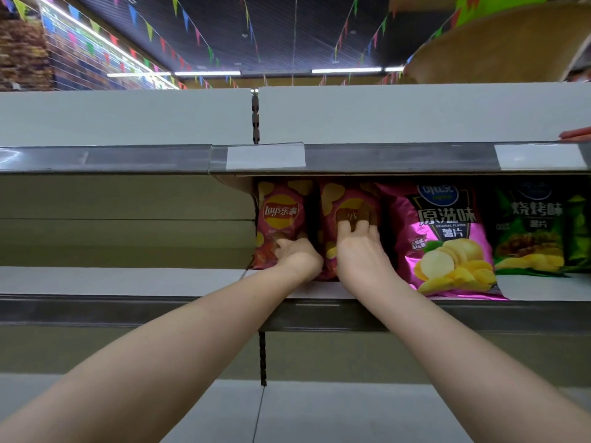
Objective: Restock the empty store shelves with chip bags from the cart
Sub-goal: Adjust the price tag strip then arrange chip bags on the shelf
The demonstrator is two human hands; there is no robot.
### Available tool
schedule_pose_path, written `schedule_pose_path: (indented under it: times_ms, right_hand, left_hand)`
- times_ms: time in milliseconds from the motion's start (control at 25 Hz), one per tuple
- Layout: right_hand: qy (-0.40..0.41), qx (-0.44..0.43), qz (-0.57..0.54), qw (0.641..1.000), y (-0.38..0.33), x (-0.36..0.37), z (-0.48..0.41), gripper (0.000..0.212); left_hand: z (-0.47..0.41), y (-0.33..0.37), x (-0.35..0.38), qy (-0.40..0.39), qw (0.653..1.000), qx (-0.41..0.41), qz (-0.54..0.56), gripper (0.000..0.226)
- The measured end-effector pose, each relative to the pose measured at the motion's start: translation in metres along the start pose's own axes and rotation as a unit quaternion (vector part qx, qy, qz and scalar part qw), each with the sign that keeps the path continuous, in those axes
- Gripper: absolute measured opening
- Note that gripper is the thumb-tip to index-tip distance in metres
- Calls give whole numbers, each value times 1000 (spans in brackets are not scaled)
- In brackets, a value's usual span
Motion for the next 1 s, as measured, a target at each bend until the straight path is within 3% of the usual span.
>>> schedule_pose_path:
  times_ms: [120,360,480,600,720,1000]
  right_hand:
    - [16,-27,-74,997,-24,-10,6,56]
    - [46,-127,-161,978,-81,-30,32,42]
    - [86,-124,-266,952,-102,-42,48,37]
    - [88,-113,-416,898,-137,-44,69,23]
    - [32,-107,-562,820,-187,-39,96,21]
    - [-103,-151,-716,673,-387,-20,155,31]
  left_hand:
    - [18,-5,-18,41,998,49,20,47]
    - [71,-53,-62,132,981,99,106,29]
    - [104,-86,-94,186,967,105,136,21]
    - [137,-134,-126,227,954,90,173,5]
    - [168,-192,-165,280,941,58,179,16]
    - [230,-365,-282,387,904,-41,179,23]
Point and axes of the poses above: each hand's wrist, its own z-axis away from the middle knuckle, its own x-axis out of the palm, y = z × x, the point moved 8 cm from there along -z, towards the middle knuckle
